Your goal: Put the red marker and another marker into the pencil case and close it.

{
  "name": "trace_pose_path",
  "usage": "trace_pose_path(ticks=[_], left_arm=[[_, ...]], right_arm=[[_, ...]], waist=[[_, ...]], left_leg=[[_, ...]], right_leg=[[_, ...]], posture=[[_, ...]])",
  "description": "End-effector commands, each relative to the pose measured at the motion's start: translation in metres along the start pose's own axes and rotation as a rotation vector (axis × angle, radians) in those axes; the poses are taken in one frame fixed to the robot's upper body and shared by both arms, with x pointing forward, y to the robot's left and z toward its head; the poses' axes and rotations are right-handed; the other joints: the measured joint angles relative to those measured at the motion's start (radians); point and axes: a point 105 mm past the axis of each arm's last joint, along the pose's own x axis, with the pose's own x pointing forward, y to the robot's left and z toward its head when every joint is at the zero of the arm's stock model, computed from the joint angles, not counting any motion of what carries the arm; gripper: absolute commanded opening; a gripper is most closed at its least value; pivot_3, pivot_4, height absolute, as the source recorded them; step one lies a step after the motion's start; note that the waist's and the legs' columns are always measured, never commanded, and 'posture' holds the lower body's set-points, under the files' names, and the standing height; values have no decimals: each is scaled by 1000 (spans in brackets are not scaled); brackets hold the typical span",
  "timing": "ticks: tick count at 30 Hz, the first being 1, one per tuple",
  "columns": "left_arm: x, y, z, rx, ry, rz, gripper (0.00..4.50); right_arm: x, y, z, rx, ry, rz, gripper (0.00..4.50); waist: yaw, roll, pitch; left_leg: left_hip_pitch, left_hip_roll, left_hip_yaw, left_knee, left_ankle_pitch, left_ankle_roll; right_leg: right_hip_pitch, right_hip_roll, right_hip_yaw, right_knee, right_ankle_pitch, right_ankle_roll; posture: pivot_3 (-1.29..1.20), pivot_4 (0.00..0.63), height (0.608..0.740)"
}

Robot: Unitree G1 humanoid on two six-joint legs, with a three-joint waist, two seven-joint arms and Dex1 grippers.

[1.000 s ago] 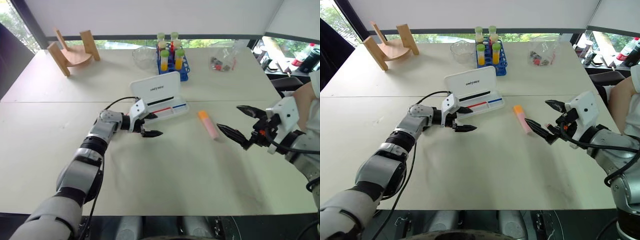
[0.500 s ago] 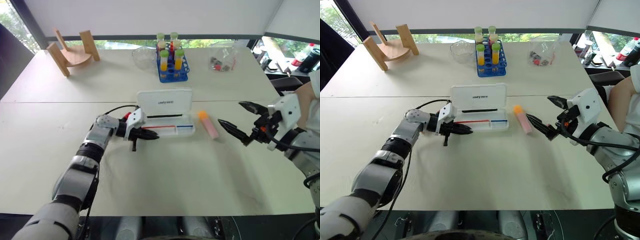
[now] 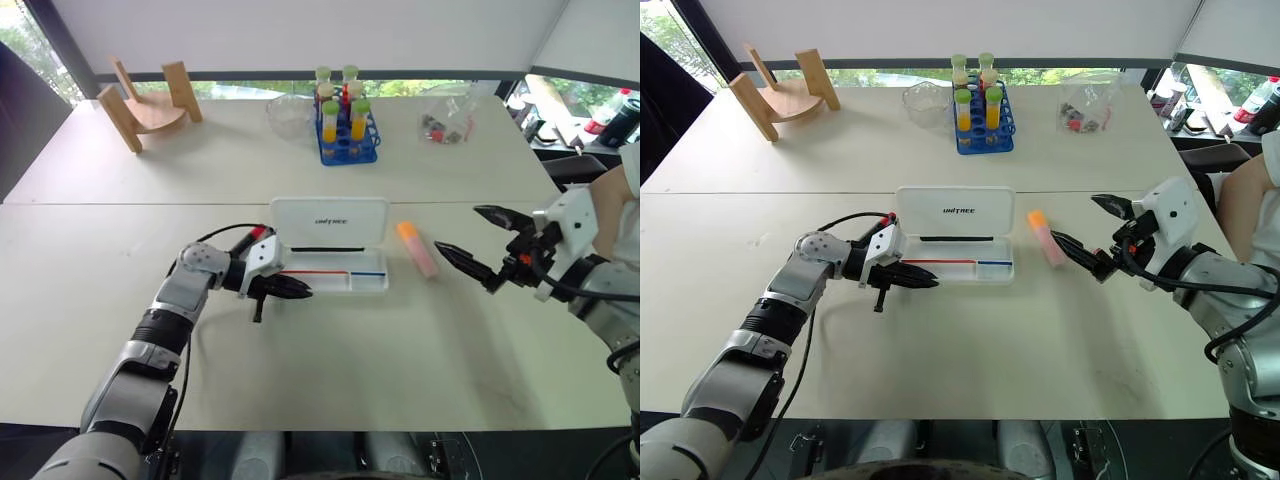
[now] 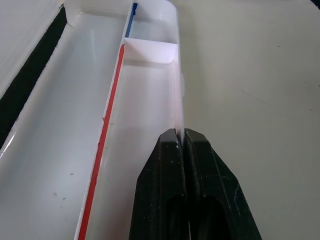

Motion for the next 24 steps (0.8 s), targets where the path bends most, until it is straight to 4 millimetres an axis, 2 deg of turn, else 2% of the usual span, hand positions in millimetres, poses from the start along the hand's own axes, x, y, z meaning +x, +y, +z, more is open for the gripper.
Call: trace_pose_path(ticks=[1, 4, 7, 8, 10, 11, 13, 16, 19, 21, 24], left_arm=[[0, -4, -5, -32, 14, 12, 1411], [-8, -7, 3, -34, -8, 32, 2872], [-38, -12, 34, -36, -88, 103, 4393], [-45, -15, 41, -41, -100, 115, 4463], [-76, -23, 65, -100, -184, 198, 4463], [-85, -27, 73, -123, -210, 225, 4463], [-110, -26, 76, -178, -236, 376, 4463], [-132, -11, 57, -257, -216, 607, 4463], [-137, 11, 30, -308, -175, 783, 4463], [-132, 23, 11, -316, -141, 838, 4463], [-112, 29, -21, -311, -56, 829, 4463]], right_arm=[[-2, -5, 8, -37, -22, -6, 4500], [-3, -5, 8, -41, -19, -2, 4500], [-5, -7, 10, -37, -16, -2, 4500], [-5, -8, 10, -35, -16, -1, 4500], [-7, -8, 8, -28, -11, -3, 4500], [-8, -8, 8, -26, -8, -3, 4500], [-9, -7, 5, -21, -4, 0, 4500], [-7, -3, 5, -11, -10, 14, 4500], [-2, -1, 5, -17, -12, 30, 4500], [1, -2, 8, -26, -22, 39, 4500], [7, -1, 11, -28, -37, 41, 4500]], waist=[[0, 0, 0], [1, 0, 0], [-9, -1, 1], [-11, -1, 1], [-10, -1, 2], [-8, 0, 2], [-5, 0, 2], [-1, 0, 2], [6, -1, 2], [3, -1, 2], [2, -2, 2]], left_leg=[[0, 0, 0, 0, 0, 0], [0, 0, 0, 1, 0, 0], [1, 0, 0, 0, 0, 0], [1, 1, 0, 0, 0, 0], [1, 2, 0, 0, 0, 0], [0, 4, -1, 0, 0, 0], [1, 4, -1, 0, 0, 0], [2, 3, 0, 0, 0, 0], [3, 2, 0, 1, 0, 0], [3, 1, 0, 1, 0, 0], [3, 0, 1, 0, 1, 0]], right_leg=[[0, 0, 0, 0, 0, 0], [0, 0, 0, 2, 0, 0], [-1, 0, 1, 3, 0, 0], [-1, 1, 2, 4, 0, 0], [-2, 2, 2, 4, 0, -1], [-2, 2, 2, 4, 0, -1], [-2, 2, 2, 4, 0, -1], [-1, 0, 2, 4, 0, 0], [1, 0, 2, 4, 0, 0], [1, 0, 2, 4, 0, 0], [1, 0, 2, 4, 0, 0]], posture=[[0, 150, 740], [0, 150, 740], [0, 150, 740], [0, 150, 740], [0, 150, 740], [0, 150, 740], [0, 150, 740], [0, 150, 740], [0, 150, 740], [0, 150, 740], [0, 150, 740]])
